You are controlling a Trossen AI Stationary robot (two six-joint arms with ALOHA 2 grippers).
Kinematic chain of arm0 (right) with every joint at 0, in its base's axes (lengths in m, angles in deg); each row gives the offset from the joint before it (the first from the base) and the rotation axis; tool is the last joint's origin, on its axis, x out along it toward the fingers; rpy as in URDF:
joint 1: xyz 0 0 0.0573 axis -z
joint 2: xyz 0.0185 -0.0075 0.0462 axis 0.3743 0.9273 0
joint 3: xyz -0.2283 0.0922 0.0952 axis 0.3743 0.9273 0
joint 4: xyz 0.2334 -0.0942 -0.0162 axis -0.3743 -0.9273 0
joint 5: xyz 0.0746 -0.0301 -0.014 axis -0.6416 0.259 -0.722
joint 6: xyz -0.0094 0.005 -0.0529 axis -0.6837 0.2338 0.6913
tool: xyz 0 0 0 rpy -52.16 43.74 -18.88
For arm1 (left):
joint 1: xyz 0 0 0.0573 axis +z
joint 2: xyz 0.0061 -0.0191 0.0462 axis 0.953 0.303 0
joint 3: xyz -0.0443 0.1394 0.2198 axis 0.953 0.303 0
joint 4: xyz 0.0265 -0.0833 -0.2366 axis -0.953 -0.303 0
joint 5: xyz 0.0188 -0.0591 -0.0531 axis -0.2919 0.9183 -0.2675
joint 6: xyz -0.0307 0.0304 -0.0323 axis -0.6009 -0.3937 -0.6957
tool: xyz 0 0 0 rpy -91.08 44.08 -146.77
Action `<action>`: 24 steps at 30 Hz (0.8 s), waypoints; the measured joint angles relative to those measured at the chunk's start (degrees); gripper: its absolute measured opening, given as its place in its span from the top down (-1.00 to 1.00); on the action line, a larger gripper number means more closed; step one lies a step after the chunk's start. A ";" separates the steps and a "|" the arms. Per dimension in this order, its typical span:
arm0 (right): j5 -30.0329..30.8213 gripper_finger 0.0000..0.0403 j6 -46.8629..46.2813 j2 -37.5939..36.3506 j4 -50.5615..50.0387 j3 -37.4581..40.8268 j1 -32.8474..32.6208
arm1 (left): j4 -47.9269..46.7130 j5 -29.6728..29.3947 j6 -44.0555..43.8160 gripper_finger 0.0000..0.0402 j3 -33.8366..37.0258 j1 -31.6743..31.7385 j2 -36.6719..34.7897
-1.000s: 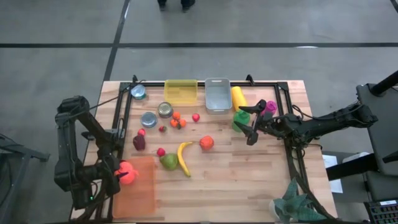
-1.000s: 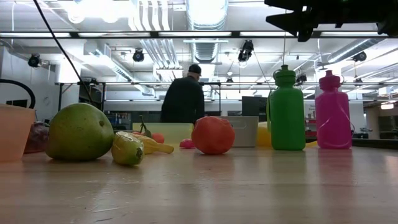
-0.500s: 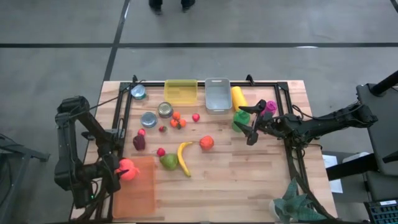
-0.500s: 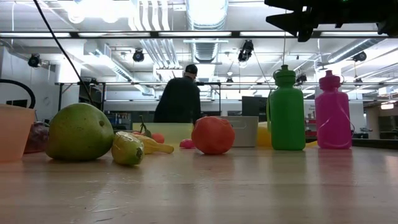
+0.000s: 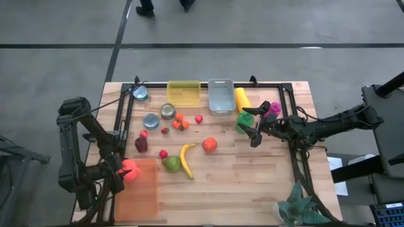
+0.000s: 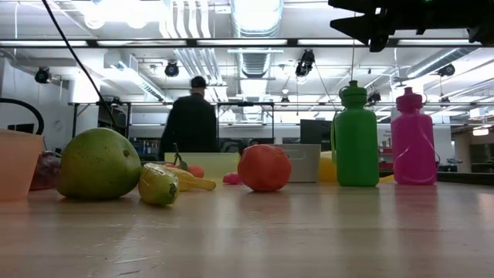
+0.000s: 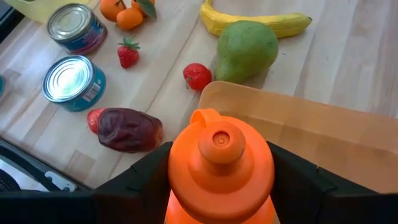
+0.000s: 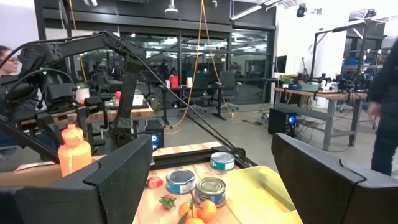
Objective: Pick & Place Food Item
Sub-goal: Put the orange tumbler into the orange bin
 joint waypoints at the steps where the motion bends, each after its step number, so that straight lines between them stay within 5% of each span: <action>1: 0.00 -0.63 0.04 0.00 0.00 0.01 0.01 | 0.04 0.15 -0.01 -0.12 -0.05 -0.01 0.00; 10: 0.00 -0.63 0.01 0.00 0.00 0.01 0.01 | 1.83 7.16 -2.09 -0.27 -0.07 -0.01 0.07; 24: 0.00 -0.63 0.01 0.00 0.00 -0.01 0.02 | 1.60 6.91 -2.39 -0.29 -0.16 -0.01 0.07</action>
